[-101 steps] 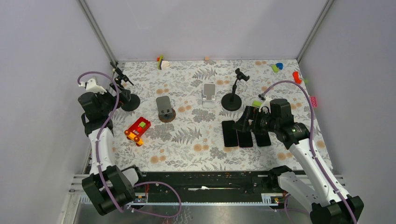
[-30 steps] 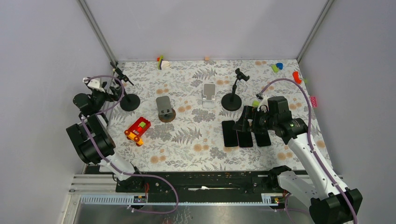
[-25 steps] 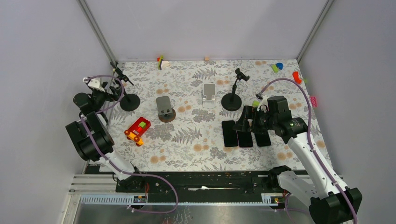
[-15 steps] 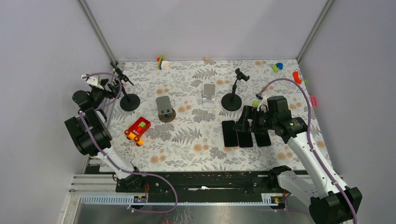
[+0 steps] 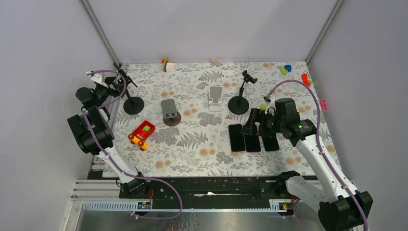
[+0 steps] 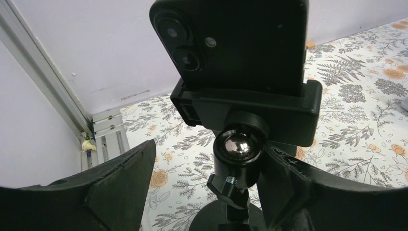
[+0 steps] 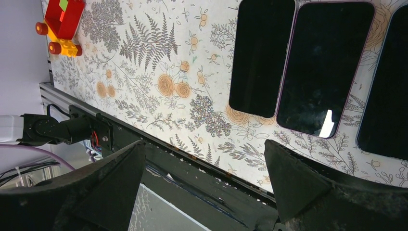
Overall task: Remove the phone from the phone stand
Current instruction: Pick up the phone stand with the phone at the center of the board.
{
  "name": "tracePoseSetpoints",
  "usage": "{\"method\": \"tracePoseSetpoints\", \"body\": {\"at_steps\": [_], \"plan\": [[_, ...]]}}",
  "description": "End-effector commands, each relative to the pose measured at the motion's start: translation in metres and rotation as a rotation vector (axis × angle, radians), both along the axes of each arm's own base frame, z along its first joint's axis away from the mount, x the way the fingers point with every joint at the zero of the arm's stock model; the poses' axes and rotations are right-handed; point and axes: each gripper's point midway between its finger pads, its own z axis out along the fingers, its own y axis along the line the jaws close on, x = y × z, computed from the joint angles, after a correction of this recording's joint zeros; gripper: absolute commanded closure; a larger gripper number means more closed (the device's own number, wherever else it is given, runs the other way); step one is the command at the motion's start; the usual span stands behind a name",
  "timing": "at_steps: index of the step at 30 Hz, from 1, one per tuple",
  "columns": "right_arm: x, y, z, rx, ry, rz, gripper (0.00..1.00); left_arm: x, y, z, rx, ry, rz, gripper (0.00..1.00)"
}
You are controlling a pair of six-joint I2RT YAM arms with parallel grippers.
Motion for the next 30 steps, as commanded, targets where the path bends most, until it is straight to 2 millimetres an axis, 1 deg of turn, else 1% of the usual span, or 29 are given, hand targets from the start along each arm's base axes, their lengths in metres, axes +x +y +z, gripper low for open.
{"method": "tracePoseSetpoints", "body": {"at_steps": [1,8,12,13,19,21,23,24,25,28,29,30], "plan": [[0.006,-0.001,0.013,-0.006,-0.031,-0.005,0.00,0.009,0.000,0.020,0.043,-0.062,-0.036,0.24],[0.007,-0.001,0.014,-0.005,-0.028,-0.005,0.00,0.011,-0.004,0.020,0.036,-0.069,-0.065,0.26],[0.006,-0.001,0.015,-0.008,-0.029,-0.002,0.00,0.008,-0.010,0.017,0.023,-0.068,-0.093,0.31],[0.006,-0.001,0.016,-0.007,-0.030,-0.002,0.01,0.007,-0.011,0.016,0.017,-0.067,-0.099,0.33],[0.005,-0.001,0.017,-0.004,-0.036,-0.001,0.00,0.004,-0.015,0.015,-0.015,-0.048,-0.115,0.55],[0.005,-0.001,0.017,-0.004,-0.038,0.000,0.00,0.004,-0.015,0.014,-0.027,-0.041,-0.116,0.59],[0.004,-0.001,0.018,-0.003,-0.040,0.001,0.00,0.002,-0.016,0.015,-0.039,-0.036,-0.113,0.60],[0.004,-0.001,0.017,-0.003,-0.037,0.001,0.00,0.001,-0.017,0.015,-0.044,-0.036,-0.115,0.63],[0.004,-0.001,0.017,-0.004,-0.039,0.001,0.00,0.000,-0.018,0.016,-0.047,-0.036,-0.122,0.67],[0.004,-0.001,0.017,-0.004,-0.041,0.003,0.00,-0.007,-0.024,0.015,-0.048,-0.045,-0.159,0.89],[0.004,-0.001,0.018,-0.004,-0.043,0.003,0.00,-0.010,-0.027,0.015,-0.062,-0.046,-0.173,0.93],[0.004,-0.001,0.017,-0.004,-0.043,0.002,0.00,-0.012,-0.029,0.017,-0.064,-0.058,-0.185,0.93]]}}
